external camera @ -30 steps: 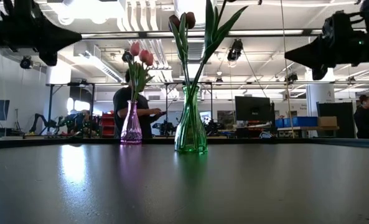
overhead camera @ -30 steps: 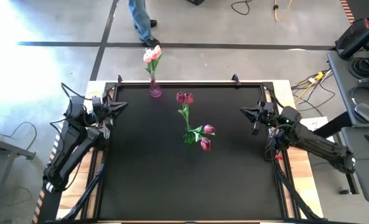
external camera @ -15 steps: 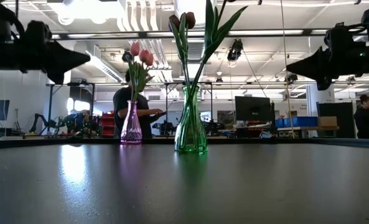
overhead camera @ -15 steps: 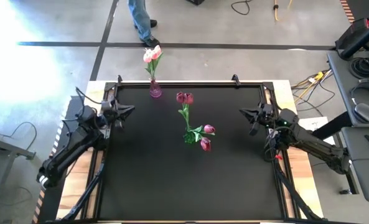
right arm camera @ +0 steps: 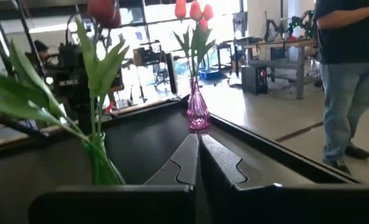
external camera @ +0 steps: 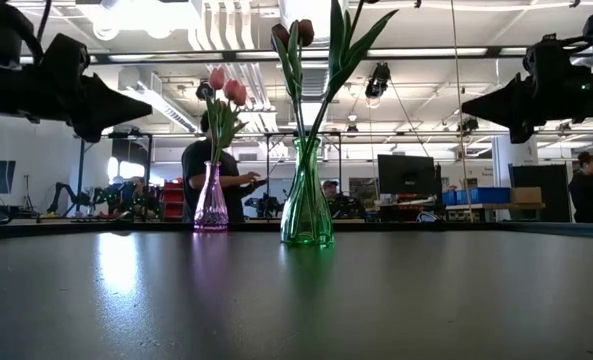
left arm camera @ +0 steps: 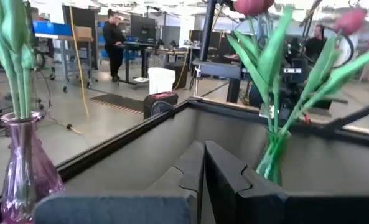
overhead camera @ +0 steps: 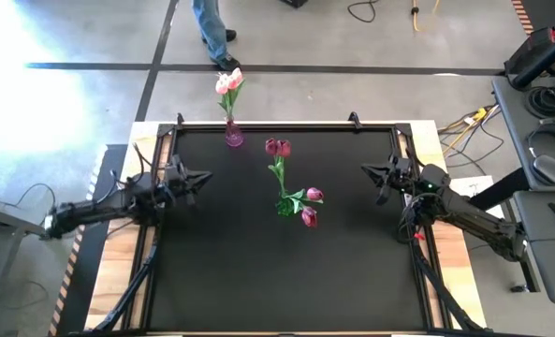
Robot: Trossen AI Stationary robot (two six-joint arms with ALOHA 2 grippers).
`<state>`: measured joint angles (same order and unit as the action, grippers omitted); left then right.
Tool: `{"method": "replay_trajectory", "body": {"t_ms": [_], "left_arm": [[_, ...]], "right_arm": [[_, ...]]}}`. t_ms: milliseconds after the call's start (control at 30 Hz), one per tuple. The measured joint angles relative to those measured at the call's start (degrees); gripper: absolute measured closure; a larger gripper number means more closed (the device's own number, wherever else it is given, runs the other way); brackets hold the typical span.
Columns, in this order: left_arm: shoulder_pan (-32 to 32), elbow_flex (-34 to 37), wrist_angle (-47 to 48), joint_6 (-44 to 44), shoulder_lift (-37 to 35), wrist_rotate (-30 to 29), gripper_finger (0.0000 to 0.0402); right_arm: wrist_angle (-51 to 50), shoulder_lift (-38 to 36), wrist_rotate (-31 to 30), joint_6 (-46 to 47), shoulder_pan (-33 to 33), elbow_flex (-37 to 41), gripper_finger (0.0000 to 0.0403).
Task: Sort flowers into vase by color
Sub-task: Return to Home Position
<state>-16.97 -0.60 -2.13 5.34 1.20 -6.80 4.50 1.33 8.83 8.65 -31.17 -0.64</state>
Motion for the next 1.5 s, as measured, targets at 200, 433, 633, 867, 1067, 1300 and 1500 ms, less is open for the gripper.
{"method": "replay_trajectory", "body": {"t_ms": [200,433,633,867,1067,1300,1500], "left_arm": [[14.6,0.0,-2.0,-0.9,6.2,-18.8,0.0401],[17.8,0.0,-2.2,5.8,15.4,-22.0,0.0401],[17.7,0.0,-4.3,8.4,19.4,-22.4,0.0401],[17.7,-0.3,-4.8,15.7,21.2,-22.5,0.0401],[17.7,-0.3,-4.6,15.7,21.8,-22.4,0.0401],[17.7,-0.3,-4.6,15.7,22.0,-22.4,0.0401],[17.7,-0.4,-4.8,15.7,22.0,-22.3,0.0401]], "right_arm": [[-2.4,-0.8,-1.4,-1.6,0.3,0.0,0.0394],[-2.6,-0.7,-1.5,-3.3,0.3,0.0,0.0394],[-2.7,0.1,-1.5,-3.1,0.3,0.0,0.0394],[-2.6,0.3,-1.5,-3.2,0.3,0.0,0.0394],[-2.6,0.3,-1.5,-3.1,0.3,0.0,0.0394],[-2.6,0.3,-1.5,-3.1,0.3,0.0,0.0394],[-2.6,0.3,-1.4,-3.1,0.3,0.0,0.0394]]}}
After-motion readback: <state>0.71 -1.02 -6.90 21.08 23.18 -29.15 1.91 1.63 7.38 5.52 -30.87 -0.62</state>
